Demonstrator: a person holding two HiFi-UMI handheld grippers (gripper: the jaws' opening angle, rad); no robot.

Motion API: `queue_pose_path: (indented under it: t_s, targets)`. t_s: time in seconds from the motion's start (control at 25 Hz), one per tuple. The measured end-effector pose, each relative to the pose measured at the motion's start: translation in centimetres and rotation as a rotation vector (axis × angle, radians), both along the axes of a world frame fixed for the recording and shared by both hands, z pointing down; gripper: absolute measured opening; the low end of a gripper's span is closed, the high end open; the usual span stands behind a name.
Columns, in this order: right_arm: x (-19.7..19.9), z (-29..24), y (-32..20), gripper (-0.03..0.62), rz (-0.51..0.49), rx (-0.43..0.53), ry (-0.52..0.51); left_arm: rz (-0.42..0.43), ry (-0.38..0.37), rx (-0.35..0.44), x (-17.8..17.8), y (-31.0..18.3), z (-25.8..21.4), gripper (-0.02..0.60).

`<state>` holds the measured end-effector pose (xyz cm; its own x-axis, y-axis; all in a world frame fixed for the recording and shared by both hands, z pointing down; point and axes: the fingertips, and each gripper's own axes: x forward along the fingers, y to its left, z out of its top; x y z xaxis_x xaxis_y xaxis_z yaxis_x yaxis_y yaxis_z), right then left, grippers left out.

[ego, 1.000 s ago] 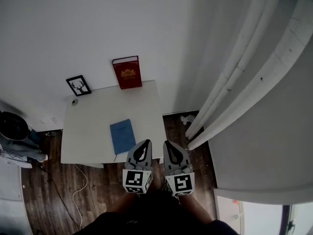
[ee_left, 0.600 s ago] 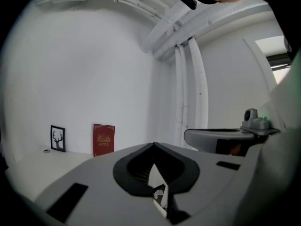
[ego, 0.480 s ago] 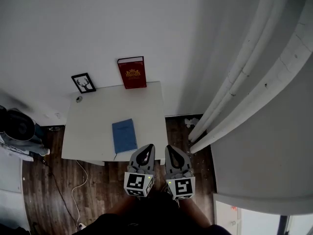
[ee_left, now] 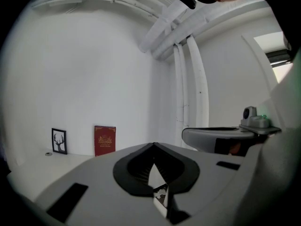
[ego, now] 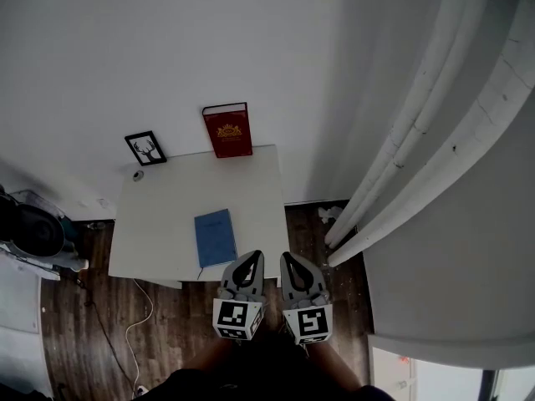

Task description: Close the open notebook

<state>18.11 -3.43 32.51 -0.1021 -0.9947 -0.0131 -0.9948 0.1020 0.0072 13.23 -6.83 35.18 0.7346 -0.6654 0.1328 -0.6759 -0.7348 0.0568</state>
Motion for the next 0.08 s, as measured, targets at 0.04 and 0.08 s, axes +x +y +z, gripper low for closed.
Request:
queue_pose_path:
  t_s: [0.04, 0.08]
  targets:
    - [-0.19, 0.03, -0.03, 0.021, -0.003, 0.0, 0.001, -0.003, -0.001, -0.003, -0.19, -0.04, 0.09, 0.002]
    - [-0.38, 0.07, -0.07, 0.021, -0.006, 0.0, 0.001, -0.006, -0.002, -0.006, -0.36, -0.07, 0.19, 0.002]
